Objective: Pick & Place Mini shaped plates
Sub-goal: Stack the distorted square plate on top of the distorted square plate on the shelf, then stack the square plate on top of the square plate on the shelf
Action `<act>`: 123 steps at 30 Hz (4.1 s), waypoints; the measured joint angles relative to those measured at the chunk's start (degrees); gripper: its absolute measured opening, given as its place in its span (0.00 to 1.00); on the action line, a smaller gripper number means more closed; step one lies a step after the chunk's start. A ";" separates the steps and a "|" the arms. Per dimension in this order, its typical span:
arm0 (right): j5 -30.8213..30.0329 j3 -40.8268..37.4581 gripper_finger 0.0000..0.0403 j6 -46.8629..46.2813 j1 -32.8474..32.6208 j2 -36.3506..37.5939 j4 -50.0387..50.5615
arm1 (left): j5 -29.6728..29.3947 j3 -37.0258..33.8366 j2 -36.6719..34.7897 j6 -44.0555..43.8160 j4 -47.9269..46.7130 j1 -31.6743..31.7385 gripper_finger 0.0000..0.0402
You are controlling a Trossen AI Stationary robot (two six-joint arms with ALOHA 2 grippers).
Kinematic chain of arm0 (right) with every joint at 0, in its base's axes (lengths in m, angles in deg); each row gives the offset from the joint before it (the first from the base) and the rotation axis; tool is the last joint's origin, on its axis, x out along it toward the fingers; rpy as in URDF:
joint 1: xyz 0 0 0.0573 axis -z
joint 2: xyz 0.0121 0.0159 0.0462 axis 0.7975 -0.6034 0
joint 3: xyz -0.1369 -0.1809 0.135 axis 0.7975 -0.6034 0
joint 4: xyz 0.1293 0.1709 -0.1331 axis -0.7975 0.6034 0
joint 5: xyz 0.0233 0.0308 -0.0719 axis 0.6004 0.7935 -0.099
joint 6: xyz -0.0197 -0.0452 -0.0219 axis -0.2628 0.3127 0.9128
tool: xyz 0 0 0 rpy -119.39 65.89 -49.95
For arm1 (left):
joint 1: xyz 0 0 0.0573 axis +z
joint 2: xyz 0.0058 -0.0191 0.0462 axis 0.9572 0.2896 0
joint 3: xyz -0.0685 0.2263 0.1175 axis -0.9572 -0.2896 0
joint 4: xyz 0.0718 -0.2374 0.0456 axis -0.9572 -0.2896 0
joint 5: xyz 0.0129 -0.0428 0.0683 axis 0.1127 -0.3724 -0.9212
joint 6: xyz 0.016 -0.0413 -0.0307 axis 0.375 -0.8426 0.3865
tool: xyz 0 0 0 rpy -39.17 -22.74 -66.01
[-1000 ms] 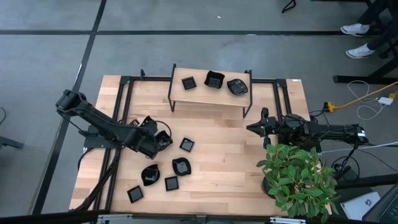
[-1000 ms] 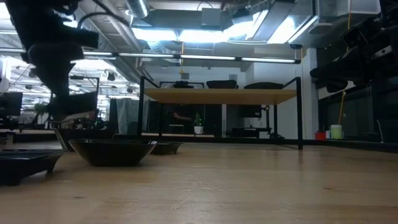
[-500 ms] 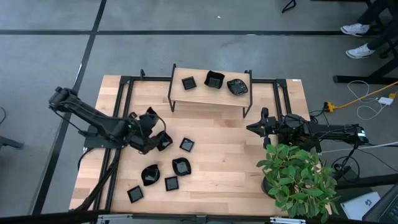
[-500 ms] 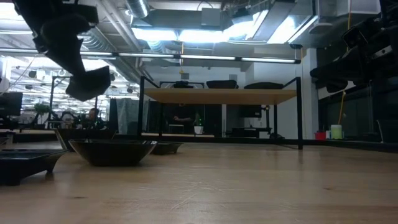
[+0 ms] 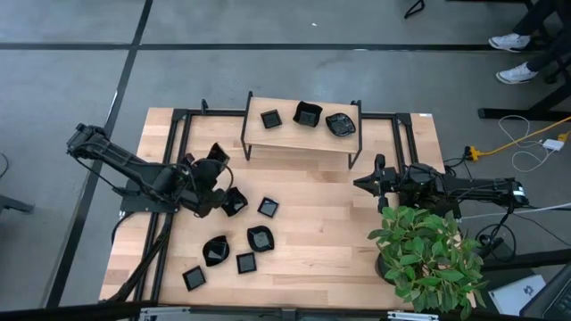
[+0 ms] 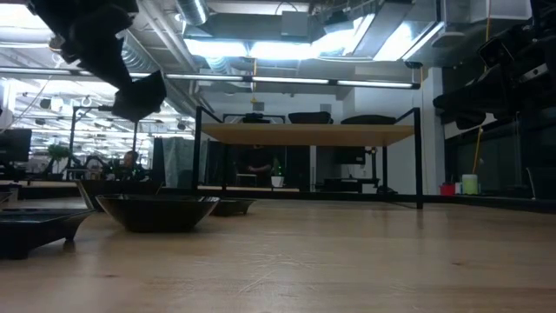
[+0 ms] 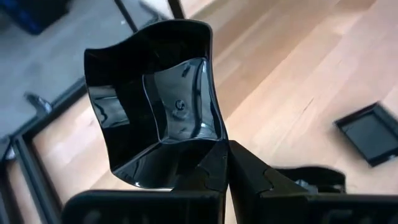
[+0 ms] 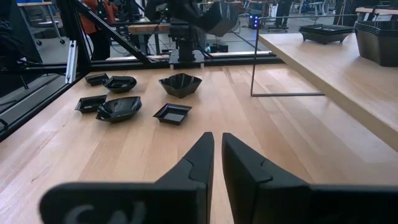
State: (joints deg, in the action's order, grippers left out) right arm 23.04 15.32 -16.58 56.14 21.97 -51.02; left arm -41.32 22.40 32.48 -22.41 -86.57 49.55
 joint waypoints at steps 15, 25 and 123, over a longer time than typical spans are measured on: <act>0.02 0.02 0.08 0.00 0.02 0.02 0.00 | -0.57 0.00 -1.99 38.45 31.91 7.52 0.01; 0.00 0.02 0.08 0.00 0.01 0.00 0.00 | 17.04 0.04 -1.81 62.64 51.57 21.41 0.01; 0.02 0.02 0.08 0.00 0.00 0.02 0.00 | 41.93 34.40 39.50 83.27 29.40 45.40 0.24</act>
State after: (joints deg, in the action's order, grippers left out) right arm 23.06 15.34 -16.58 56.13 21.99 -51.02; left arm 0.62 56.80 71.98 60.86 -57.17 94.95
